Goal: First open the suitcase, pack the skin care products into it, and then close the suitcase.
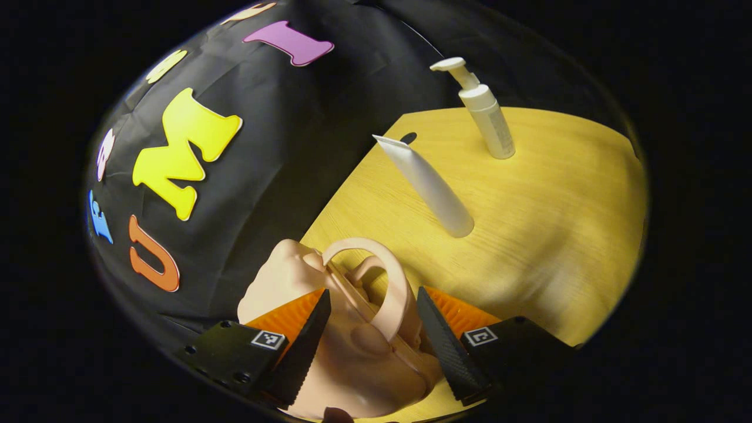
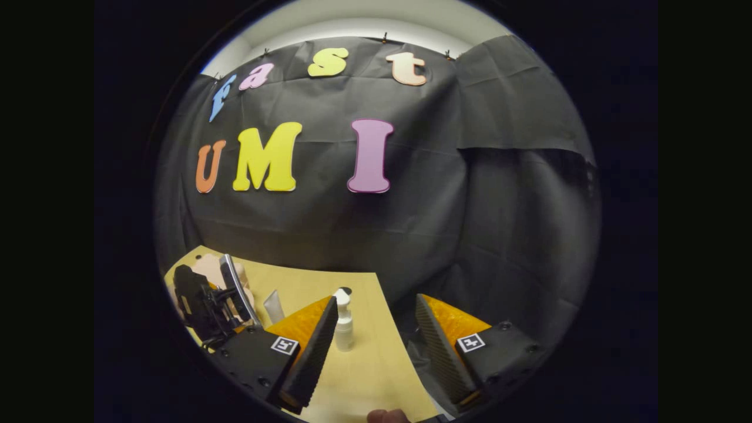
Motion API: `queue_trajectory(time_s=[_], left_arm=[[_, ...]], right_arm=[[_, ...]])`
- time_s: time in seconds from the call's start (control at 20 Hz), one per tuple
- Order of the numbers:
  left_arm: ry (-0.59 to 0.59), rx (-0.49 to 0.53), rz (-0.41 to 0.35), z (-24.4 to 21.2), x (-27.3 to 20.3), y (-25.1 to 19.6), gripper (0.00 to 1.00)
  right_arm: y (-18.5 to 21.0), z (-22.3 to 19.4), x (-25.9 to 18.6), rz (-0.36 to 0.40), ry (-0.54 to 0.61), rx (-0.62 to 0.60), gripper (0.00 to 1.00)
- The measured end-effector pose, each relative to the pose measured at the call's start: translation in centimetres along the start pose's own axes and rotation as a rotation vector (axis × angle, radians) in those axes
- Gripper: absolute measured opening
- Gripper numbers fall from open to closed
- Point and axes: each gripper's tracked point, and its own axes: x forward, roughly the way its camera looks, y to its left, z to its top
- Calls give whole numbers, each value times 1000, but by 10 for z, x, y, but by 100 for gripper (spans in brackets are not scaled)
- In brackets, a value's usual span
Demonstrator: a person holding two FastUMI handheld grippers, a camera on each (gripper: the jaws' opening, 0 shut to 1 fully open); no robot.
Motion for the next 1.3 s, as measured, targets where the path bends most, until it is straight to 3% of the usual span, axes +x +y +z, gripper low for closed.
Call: queue_trajectory(time_s=[0.2, 0.45, 0.5, 0.75, 0.8, 0.85, 0.95, 1.3], left_arm=[[47, 36, -21, -4, 16, -6, 77], [89, 47, -45, -9, 22, -12, 39], [100, 53, -50, -10, 21, -13, 35], [106, 39, -47, -6, 17, -11, 24], [95, 37, -44, -3, 16, -10, 26], [94, 39, -43, -3, 13, -9, 18], [78, 30, -43, 0, 8, -6, 15], [-69, -148, 49, 16, -43, 46, 3]], right_arm=[[-11, -5, -1, -24, 11, 2, 77], [-12, -14, -4, -29, 31, 11, 79], [-12, -15, -5, -27, 34, 14, 79], [-7, -11, -8, -16, 16, 11, 79], [-7, -10, -9, -20, 16, 9, 79], [-7, -10, -10, -24, 13, 4, 79], [-7, -6, -12, -23, 1, 1, 79], [15, 9, -12, 15, -33, -4, 79]])
